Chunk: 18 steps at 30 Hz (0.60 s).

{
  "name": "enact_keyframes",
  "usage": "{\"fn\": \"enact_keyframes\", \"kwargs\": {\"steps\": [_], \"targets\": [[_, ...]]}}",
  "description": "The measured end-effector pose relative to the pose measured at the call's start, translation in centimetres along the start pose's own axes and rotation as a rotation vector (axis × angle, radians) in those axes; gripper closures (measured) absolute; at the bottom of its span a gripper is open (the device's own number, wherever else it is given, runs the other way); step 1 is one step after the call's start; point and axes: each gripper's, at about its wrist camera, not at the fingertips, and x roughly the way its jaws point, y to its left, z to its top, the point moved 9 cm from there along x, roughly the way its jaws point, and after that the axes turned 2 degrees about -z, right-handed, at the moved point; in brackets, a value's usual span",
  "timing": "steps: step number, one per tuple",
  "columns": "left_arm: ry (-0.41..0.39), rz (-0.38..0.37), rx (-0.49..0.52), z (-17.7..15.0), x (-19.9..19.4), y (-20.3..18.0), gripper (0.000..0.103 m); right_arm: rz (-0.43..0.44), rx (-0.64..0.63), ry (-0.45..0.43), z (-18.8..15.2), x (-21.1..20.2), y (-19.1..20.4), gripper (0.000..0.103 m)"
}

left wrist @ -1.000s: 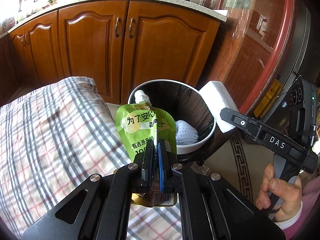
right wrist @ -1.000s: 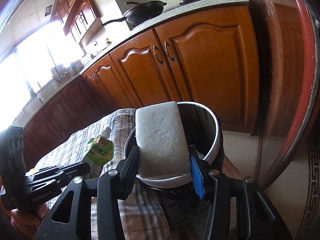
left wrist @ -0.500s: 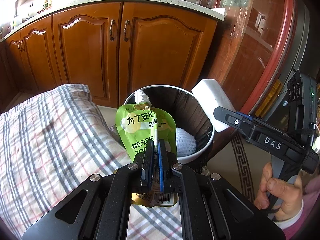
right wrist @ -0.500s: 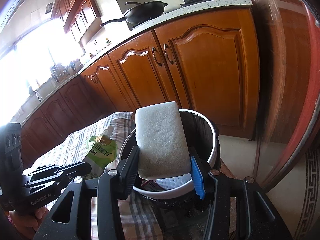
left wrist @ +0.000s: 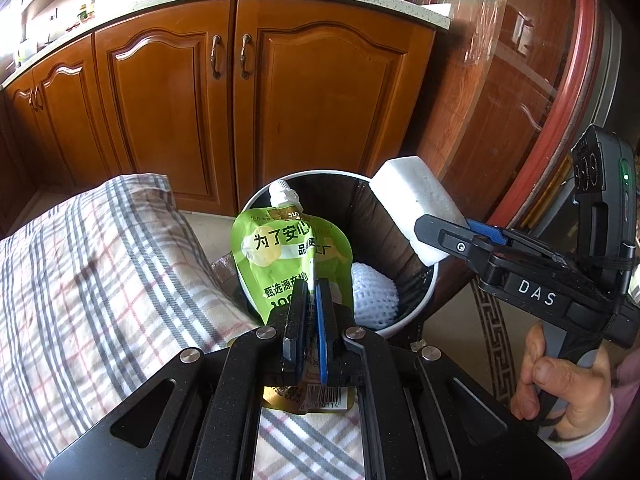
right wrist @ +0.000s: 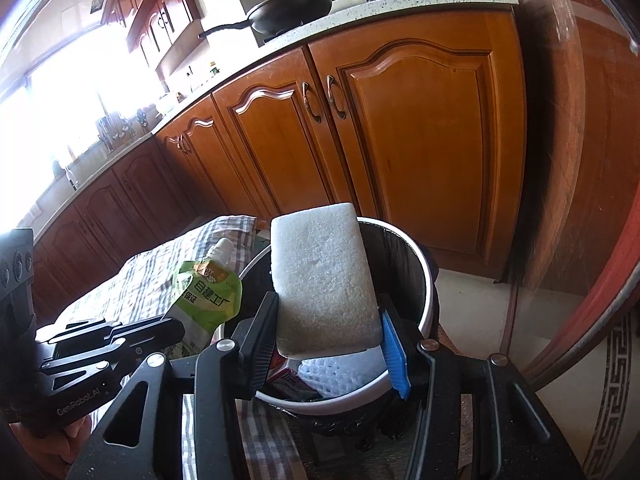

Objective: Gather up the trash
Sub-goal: 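Carry the green pouch and white sponge over the bin and release both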

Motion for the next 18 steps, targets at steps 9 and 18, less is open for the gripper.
{"fn": "enact_keyframes", "kwargs": {"steps": [9,18], "targets": [[0.016,0.010,0.002,0.2,1.1,-0.1,0.100,-0.006,0.000,0.014,0.3,0.6,-0.6,0.054],[0.037,0.018,0.010,0.3,2.4,-0.2,0.100,-0.013,-0.006,0.031,0.8,1.2,-1.3,0.054]]}}
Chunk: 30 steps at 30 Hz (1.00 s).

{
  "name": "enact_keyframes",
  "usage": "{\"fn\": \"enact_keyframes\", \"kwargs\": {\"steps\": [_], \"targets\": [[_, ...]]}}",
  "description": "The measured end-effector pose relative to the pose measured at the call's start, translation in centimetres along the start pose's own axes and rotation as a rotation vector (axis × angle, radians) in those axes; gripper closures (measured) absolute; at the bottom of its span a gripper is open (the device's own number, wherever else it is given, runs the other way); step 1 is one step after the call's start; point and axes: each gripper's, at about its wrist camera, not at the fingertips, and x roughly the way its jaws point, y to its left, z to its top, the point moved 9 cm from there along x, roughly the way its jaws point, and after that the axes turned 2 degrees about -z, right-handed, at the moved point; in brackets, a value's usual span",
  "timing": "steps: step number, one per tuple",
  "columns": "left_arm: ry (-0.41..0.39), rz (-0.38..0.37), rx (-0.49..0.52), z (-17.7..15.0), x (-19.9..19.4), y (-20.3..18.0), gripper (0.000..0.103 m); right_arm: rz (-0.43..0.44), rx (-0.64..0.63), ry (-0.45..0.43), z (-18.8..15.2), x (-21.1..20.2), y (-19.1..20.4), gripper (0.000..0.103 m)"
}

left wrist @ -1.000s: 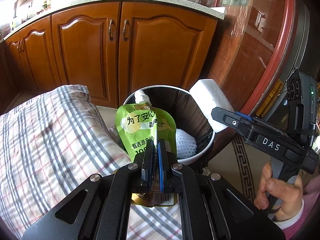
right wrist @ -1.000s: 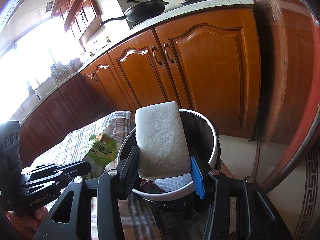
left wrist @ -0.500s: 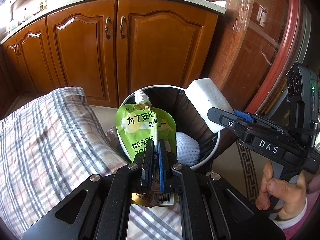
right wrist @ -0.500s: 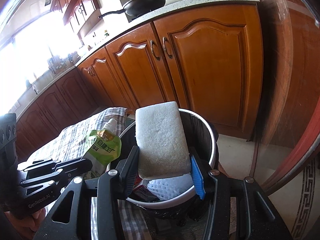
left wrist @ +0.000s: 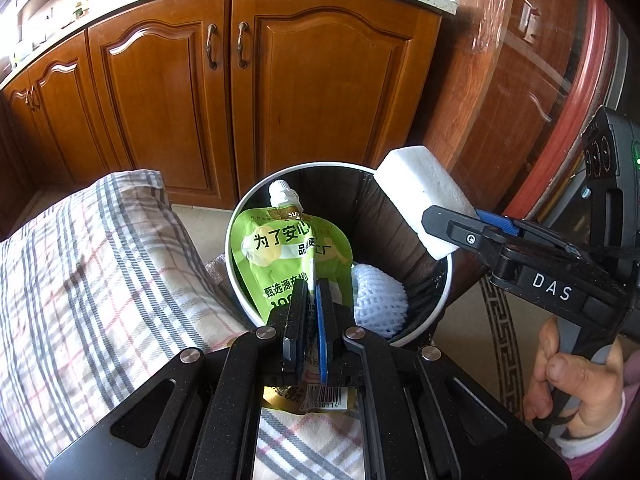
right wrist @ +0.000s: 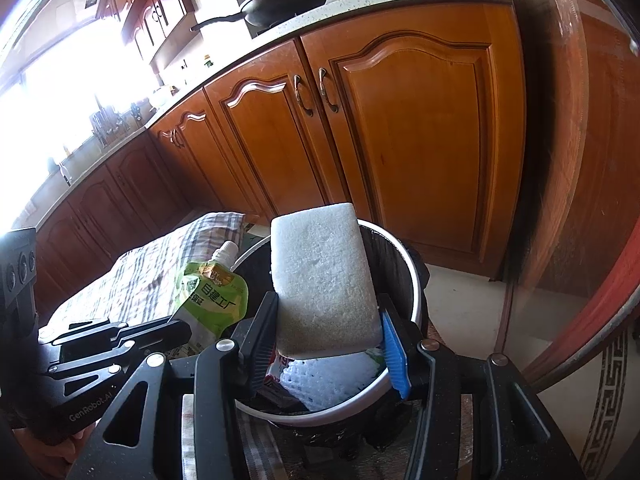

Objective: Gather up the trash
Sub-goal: 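Carry the green pouch and white sponge over the bin and release both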

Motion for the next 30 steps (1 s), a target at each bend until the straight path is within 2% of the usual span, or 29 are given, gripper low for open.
{"fn": "enact_keyframes", "kwargs": {"steps": [14,30], "targets": [[0.025,0.000,0.002,0.4,1.5,0.0,0.100,0.003,-0.012,0.039,0.2,1.3,-0.4,0.054],[0.074,-0.008,0.015,0.5,3.0,-0.4,0.099,-0.015,-0.038,0.125,-0.3,3.2,-0.5,0.053]]}}
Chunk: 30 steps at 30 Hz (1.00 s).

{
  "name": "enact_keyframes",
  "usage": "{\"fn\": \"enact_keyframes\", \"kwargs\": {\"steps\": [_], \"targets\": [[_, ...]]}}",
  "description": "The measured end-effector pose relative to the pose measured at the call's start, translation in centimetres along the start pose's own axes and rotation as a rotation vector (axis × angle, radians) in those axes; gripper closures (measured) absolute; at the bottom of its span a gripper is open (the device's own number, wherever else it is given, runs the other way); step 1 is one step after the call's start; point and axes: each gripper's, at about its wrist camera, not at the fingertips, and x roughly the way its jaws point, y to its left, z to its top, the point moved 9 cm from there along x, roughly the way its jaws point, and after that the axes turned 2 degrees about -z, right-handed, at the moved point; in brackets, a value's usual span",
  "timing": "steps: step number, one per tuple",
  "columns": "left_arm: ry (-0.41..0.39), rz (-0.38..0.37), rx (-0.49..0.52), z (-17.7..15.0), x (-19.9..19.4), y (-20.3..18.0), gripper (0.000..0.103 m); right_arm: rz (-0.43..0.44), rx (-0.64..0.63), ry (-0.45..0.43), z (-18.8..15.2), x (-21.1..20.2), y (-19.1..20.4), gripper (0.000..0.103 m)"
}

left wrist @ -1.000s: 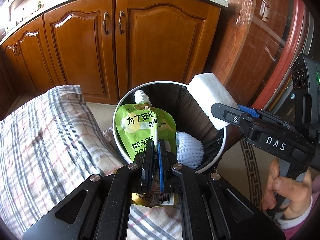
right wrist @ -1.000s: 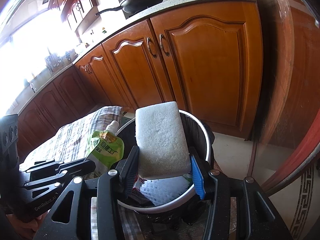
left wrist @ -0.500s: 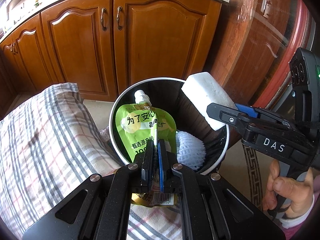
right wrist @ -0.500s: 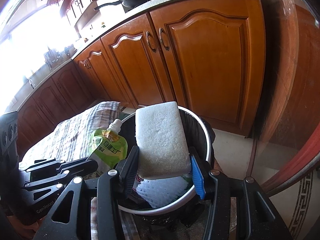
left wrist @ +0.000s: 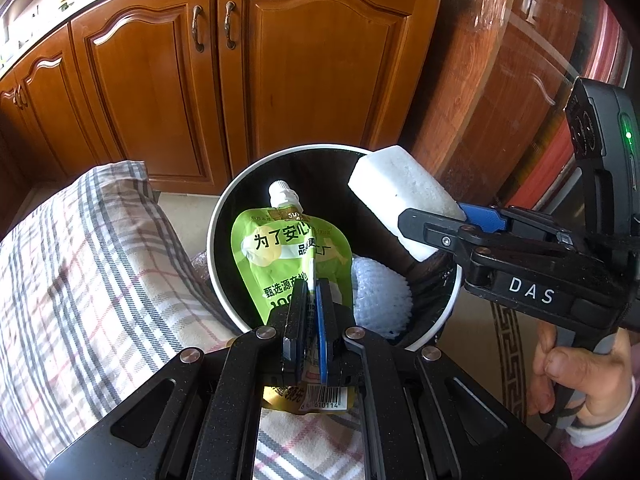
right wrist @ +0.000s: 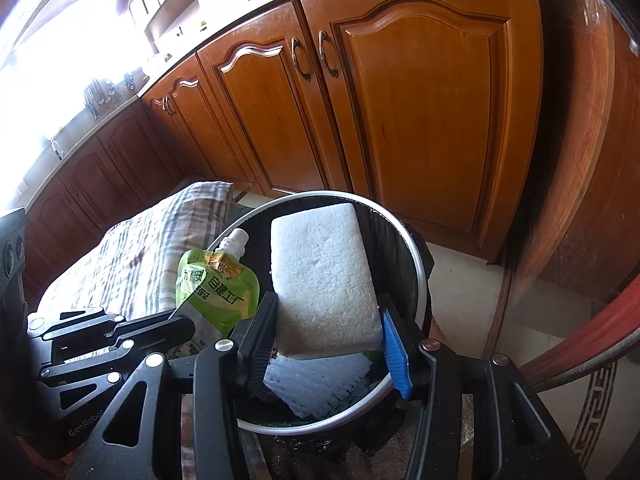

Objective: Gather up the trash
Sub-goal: 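Carry the green pouch and white sponge over the bin and release both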

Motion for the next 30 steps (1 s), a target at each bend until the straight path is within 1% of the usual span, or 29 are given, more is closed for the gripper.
{"fn": "enact_keyframes", "kwargs": {"steps": [10,14,20,23,24,25,26,27,28,30], "targets": [[0.002,0.002,0.005,0.2,0.0,0.0,0.099,0.002,0.003,0.006,0.2,0.4,0.2,0.053],[0.002,0.002,0.008,0.6,0.1,0.1,0.099,0.001,0.009,0.009,0.3,0.5,0.0,0.051],[0.004,0.006,0.013,1.0,0.2,0.2,0.098,-0.003,0.017,0.007,0.3,0.5,-0.2,0.050],[0.005,0.014,0.007,1.1,0.0,0.4,0.095,0.002,0.026,0.003,0.4,0.4,-0.3,0.049],[0.008,0.014,0.000,1.0,0.0,0.5,0.084,0.012,0.036,0.003,0.4,0.4,-0.3,0.048],[0.009,0.020,-0.012,1.0,-0.1,0.8,0.062,0.023,0.046,0.003,0.5,0.4,-0.4,0.046],[0.005,0.027,-0.022,1.0,-0.2,1.0,0.052,0.031,0.054,0.001,0.5,0.3,-0.5,0.041],[-0.010,0.028,-0.031,1.0,-0.6,1.2,0.046,0.035,0.061,-0.002,0.6,0.2,-0.5,0.036],[-0.025,0.021,-0.039,1.1,-1.0,1.4,0.045,0.037,0.068,-0.008,0.6,0.0,-0.5,0.033],[-0.027,0.014,-0.057,0.9,-1.5,1.8,0.043,0.052,0.086,-0.025,0.6,-0.6,-0.5,0.029]]}}
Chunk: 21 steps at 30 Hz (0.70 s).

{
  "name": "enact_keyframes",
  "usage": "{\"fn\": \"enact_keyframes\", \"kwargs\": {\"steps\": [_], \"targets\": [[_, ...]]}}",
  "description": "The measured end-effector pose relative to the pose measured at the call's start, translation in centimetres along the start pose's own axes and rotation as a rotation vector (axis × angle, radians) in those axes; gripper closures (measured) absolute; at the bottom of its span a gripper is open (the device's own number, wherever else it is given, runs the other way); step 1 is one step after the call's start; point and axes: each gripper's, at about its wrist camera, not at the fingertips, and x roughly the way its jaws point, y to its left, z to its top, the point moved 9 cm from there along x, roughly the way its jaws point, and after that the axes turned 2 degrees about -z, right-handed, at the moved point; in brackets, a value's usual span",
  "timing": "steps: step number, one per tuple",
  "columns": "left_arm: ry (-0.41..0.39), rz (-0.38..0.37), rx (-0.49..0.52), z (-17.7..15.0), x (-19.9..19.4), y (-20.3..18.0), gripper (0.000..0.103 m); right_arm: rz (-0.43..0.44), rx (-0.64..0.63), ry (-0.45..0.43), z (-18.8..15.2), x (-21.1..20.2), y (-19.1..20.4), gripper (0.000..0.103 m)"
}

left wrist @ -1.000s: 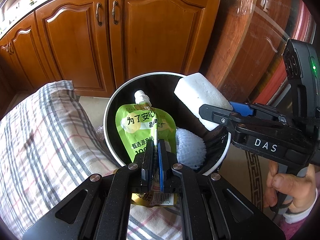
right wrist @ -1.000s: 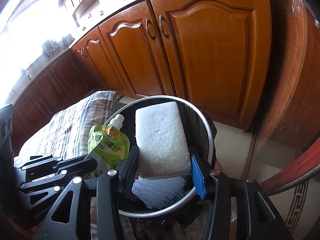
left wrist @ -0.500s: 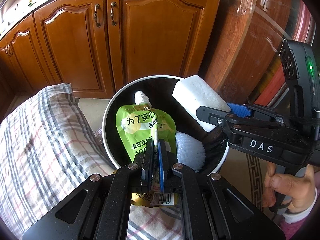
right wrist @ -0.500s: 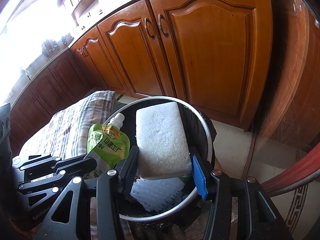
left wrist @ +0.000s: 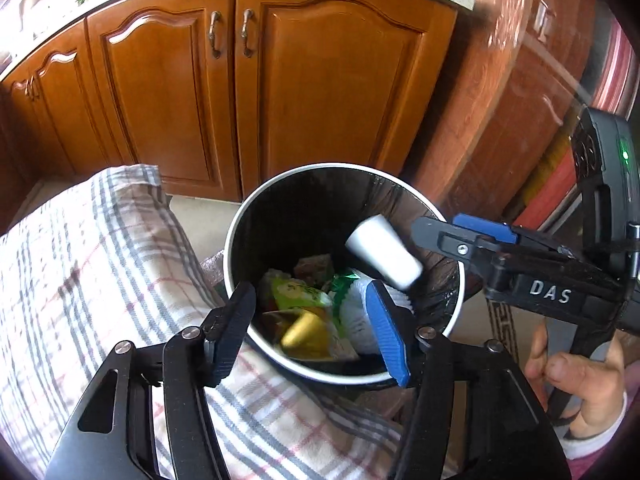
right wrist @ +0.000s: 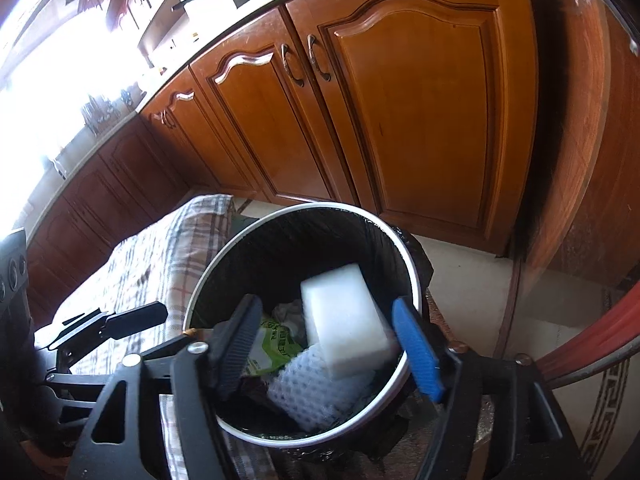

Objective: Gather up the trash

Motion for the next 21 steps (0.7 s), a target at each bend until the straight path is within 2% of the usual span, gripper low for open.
{"fn": "enact_keyframes", "kwargs": {"steps": [2,5,7,11,17,21], "targets": [[-0.014,0.000,-0.013,-0.2,-0.7,0.5,0.041,0.009,0.014,-0.016,0.0,-0.5,0.1,0.027],[-0.038,0.005,-0.038,-0.8,-1.9,1.2,0.036,0.027,0.037,-0.053,0.1,-1.8,0.6,0.017],[-0.055,0.007,-0.063,-1.5,-2.9,2.0,0.032,0.041,0.048,-0.074,0.0,-2.7,1.0,0.014],[-0.088,-0.011,-0.124,-3.1,-4.9,3.4,0.030,0.065,0.072,-0.107,-0.8,-4.3,2.0,0.008],[-0.148,-0.023,-0.200,-6.1,-8.9,5.5,0.029,0.097,0.077,-0.150,-2.5,-6.4,4.9,0.005],[-0.203,0.005,-0.216,-8.0,-11.7,6.7,0.028,0.107,0.068,-0.176,-4.1,-7.5,7.1,0.003]]}}
